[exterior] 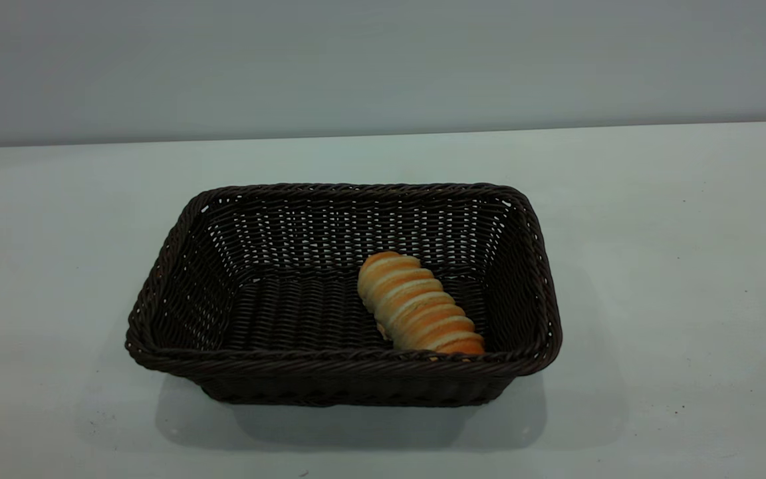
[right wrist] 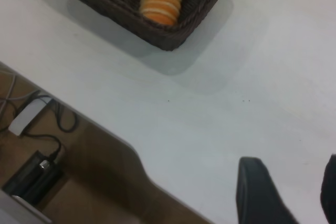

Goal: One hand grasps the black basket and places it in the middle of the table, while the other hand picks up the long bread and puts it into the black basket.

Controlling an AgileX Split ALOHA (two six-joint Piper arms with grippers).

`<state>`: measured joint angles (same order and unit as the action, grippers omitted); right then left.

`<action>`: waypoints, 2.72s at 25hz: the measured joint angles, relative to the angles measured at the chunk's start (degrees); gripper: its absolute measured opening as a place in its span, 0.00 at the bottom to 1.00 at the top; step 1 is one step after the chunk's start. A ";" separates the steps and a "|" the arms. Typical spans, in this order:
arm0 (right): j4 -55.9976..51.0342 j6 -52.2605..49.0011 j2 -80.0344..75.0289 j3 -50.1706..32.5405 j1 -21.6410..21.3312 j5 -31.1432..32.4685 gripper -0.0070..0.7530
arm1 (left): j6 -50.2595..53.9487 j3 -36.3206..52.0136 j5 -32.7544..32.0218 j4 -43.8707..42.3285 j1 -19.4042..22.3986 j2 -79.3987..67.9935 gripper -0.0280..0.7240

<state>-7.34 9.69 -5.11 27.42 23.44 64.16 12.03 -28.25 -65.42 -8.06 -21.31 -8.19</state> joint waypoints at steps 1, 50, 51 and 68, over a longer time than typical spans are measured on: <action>-0.07 0.00 0.00 0.00 0.00 0.02 0.37 | 0.00 0.00 0.00 0.00 0.00 0.00 0.77; -0.35 0.00 0.00 0.00 -22.50 0.13 0.37 | 0.00 0.00 -0.12 -0.03 21.99 9.33 0.77; -0.35 0.00 0.00 0.00 -22.50 0.13 0.37 | 0.00 0.00 -0.12 -0.03 22.47 9.33 0.77; -0.35 0.00 0.00 0.00 -22.50 0.13 0.37 | 0.00 0.00 -0.12 -0.03 24.59 9.33 0.77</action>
<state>-7.69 9.69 -5.11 27.42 0.95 64.29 12.03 -28.25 -65.54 -8.09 3.29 1.13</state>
